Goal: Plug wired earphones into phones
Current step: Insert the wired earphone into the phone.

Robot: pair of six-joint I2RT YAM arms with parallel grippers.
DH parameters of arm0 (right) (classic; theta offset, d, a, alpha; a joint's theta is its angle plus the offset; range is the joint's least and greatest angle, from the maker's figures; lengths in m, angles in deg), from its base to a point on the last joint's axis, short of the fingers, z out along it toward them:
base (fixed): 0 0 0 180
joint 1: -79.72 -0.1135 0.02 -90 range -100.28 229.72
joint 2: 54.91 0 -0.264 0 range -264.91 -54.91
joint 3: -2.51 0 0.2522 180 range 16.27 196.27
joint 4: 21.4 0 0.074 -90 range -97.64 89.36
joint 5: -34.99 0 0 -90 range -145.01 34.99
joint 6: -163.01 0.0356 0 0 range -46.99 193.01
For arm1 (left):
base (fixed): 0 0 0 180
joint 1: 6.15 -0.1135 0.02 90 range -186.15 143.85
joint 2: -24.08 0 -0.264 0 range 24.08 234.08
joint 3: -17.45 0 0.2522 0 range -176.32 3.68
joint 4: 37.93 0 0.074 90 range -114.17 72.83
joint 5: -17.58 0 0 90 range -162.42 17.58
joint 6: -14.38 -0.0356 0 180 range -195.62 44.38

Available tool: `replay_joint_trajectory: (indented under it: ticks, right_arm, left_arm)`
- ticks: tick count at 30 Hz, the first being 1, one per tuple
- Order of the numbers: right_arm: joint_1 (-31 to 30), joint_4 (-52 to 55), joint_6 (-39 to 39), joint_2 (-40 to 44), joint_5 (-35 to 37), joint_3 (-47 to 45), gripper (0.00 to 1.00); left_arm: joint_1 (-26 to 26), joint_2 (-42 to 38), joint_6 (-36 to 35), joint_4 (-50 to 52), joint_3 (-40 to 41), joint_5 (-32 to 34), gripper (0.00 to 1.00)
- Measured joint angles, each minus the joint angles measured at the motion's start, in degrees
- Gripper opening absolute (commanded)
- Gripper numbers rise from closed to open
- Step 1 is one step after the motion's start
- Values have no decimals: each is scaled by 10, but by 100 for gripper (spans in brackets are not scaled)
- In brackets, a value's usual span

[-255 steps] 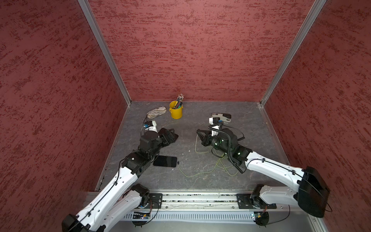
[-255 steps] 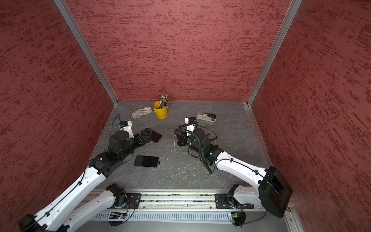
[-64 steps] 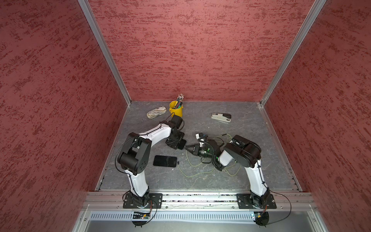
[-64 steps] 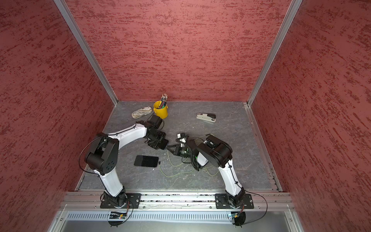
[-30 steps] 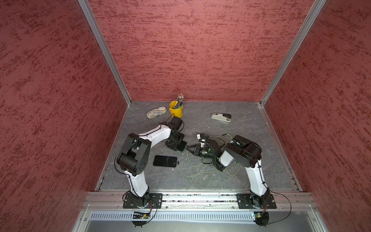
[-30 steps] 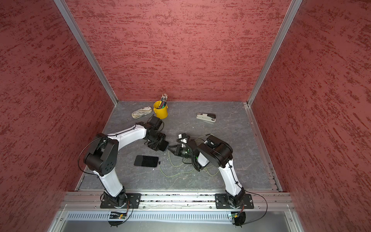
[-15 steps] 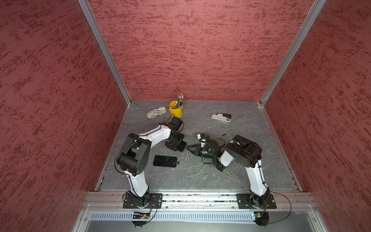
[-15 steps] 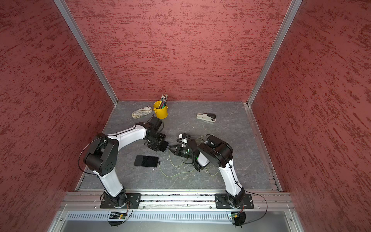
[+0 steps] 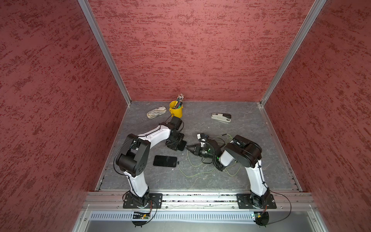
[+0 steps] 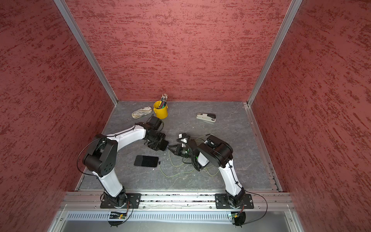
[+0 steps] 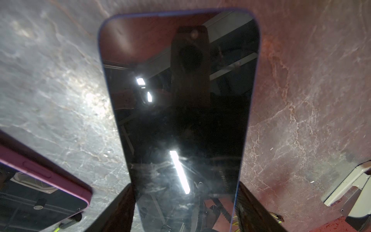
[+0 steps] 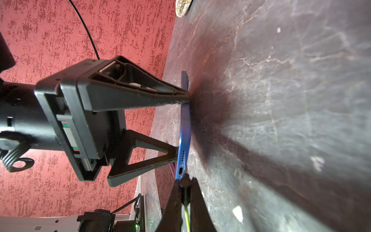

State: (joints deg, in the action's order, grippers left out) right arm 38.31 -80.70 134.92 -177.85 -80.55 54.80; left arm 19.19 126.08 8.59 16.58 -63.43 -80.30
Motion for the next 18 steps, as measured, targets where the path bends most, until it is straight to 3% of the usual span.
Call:
replay_joint_trajectory:
  ticks: [18]
  right_arm:
    - [-1, 24, -14, 7, 0, 4, 0]
  left_arm:
    - [0, 0, 0, -3, 3, 0, 65]
